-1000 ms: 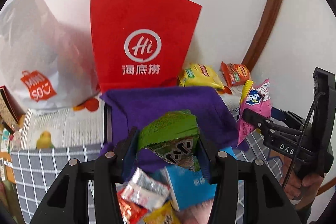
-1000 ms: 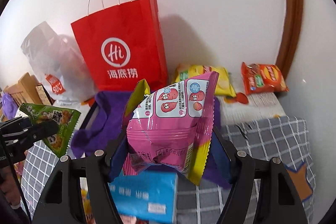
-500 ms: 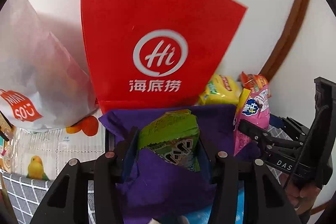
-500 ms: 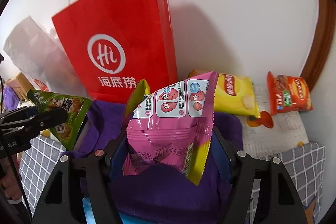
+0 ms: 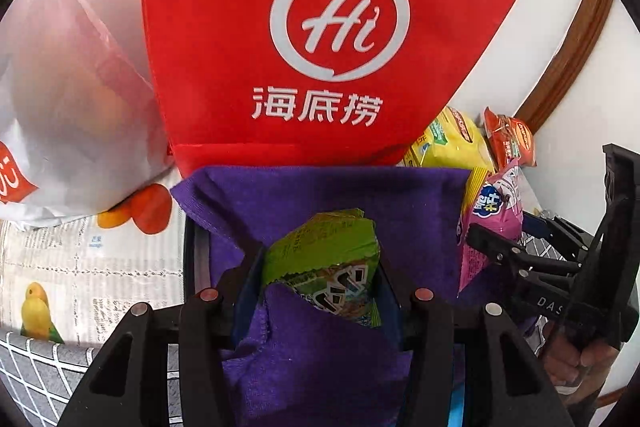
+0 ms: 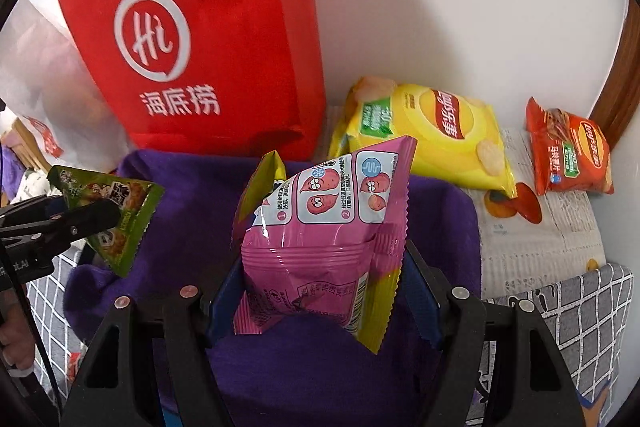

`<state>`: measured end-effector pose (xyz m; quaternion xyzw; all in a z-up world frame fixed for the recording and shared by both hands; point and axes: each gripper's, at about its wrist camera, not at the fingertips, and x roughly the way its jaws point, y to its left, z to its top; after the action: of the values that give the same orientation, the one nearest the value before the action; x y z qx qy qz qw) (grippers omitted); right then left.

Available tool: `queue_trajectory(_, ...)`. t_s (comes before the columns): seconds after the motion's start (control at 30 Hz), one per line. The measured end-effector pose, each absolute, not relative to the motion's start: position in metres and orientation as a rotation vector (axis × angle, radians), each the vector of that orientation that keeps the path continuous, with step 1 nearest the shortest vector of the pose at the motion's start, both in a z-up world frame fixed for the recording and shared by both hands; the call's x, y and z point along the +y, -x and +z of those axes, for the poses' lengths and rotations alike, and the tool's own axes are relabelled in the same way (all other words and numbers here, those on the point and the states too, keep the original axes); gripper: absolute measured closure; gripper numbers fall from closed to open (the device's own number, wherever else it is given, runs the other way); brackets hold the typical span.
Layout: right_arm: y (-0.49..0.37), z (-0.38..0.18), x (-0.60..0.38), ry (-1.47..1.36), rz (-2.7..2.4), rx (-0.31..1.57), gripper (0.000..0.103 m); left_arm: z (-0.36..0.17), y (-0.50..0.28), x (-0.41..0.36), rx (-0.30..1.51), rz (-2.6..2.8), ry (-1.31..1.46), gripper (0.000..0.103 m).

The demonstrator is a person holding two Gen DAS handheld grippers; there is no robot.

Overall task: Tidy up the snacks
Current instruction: 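Carry the pink bag in the right tool while the left tool carries the green bag over the purple towel, then open the right tool to drop the pink bag while the left tool releases the green bag onto the towel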

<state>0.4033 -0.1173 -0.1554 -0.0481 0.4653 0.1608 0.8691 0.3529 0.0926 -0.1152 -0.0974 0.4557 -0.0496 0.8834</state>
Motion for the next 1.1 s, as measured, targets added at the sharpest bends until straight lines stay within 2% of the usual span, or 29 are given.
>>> queue_trajectory(0.63,-0.407,-0.173,-0.110,0.162,0.316,1.072,0.029,-0.135,-0.364,0.085,1.009,-0.116,0.218,0.054)
queue_trajectory(0.77,-0.404,-0.164,-0.112,0.156,0.307,1.046,0.028,-0.136,-0.365,0.085,1.015,-0.122,0.225,0.054)
queue_trajectory(0.87,-0.399,-0.153,-0.115,0.134,0.318,1.017,0.023,-0.137,-0.365,0.083,1.014,-0.129,0.223,0.054)
queue_trajectory(1.1,-0.391,-0.131,-0.118,0.097,0.332,0.972,0.023,-0.139,-0.366,0.076,1.020,-0.137,0.216,0.054)
